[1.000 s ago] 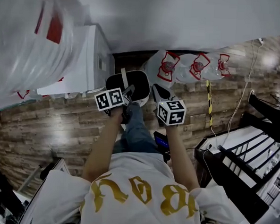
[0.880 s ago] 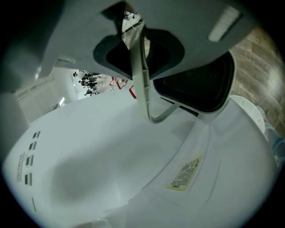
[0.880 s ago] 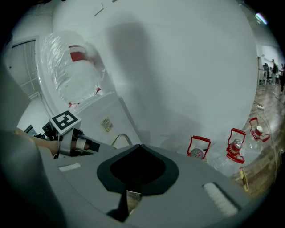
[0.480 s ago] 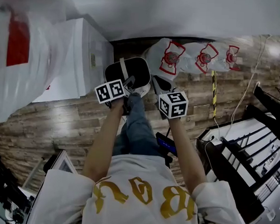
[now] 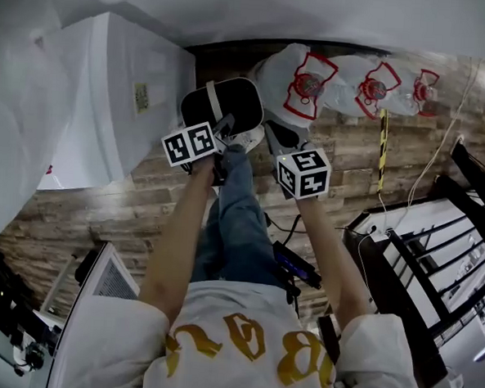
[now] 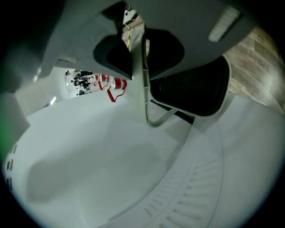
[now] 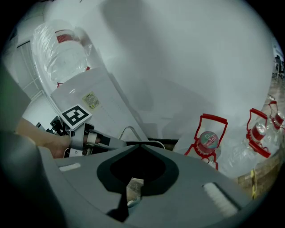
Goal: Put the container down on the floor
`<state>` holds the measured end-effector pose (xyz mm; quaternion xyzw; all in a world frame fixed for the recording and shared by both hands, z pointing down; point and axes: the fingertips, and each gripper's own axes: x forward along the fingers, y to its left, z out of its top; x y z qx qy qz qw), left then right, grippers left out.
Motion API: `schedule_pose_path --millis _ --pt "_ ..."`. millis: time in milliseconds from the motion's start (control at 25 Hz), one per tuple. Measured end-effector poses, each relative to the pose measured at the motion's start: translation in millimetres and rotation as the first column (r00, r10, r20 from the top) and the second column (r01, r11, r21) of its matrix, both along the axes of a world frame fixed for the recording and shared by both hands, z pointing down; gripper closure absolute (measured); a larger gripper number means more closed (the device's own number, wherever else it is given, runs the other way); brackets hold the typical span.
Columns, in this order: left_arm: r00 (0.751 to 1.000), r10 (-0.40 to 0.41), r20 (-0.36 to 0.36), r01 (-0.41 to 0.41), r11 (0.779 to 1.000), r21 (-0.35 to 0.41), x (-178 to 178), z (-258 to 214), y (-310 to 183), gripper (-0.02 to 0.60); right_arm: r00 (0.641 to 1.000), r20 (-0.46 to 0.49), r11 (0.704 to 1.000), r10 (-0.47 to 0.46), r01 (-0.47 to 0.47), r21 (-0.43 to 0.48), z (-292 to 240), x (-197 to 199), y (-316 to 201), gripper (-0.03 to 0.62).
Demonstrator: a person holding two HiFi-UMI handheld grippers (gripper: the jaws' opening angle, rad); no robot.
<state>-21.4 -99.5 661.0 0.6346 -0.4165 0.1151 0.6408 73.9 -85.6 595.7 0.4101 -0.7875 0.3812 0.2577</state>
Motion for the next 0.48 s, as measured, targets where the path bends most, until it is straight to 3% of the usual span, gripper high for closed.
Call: schedule_pose_path --millis 480 --pt "0.998 -0.019 0.057 0.023 0.998 -0.063 -6.9 107.2 -6.4 0.512 1.000 -0.004 0.995 -0.001 0.001 -0.104 96.5 -6.2 1.2 0.568"
